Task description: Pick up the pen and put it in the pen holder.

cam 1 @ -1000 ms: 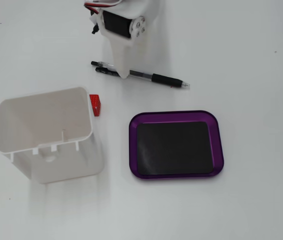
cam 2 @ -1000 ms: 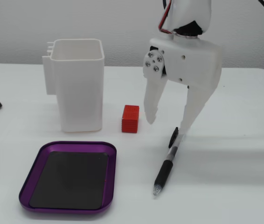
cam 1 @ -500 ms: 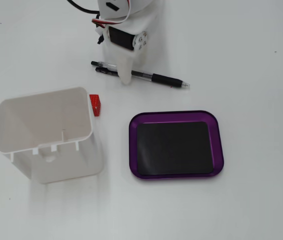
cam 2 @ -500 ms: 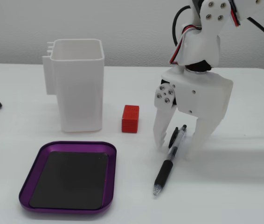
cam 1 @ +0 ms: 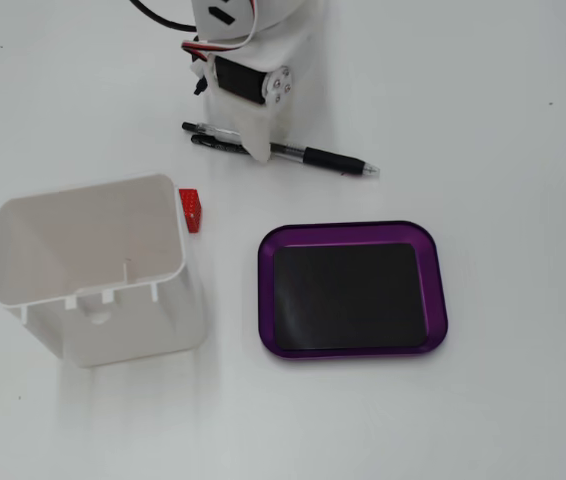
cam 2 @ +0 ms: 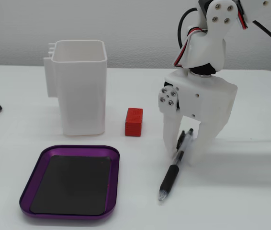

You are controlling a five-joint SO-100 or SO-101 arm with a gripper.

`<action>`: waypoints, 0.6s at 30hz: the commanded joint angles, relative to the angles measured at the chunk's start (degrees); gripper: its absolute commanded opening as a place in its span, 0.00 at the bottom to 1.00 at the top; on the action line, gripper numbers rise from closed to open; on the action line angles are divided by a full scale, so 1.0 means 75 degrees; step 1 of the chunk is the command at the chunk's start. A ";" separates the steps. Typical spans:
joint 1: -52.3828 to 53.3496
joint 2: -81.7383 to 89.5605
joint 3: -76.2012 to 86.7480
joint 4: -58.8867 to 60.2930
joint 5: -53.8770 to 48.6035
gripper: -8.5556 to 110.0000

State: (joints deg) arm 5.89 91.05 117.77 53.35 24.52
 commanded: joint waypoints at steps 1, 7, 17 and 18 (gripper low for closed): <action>-0.0023 -0.0434 -0.0035 0.0000 -0.0082 0.10; -0.0047 -0.0293 -0.0035 0.0059 -0.0527 0.07; -0.0047 0.3949 -0.0047 0.1312 -0.1242 0.07; -0.0035 0.4523 -0.0047 0.1359 -0.1406 0.07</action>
State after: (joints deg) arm 5.71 111.01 118.12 61.52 15.91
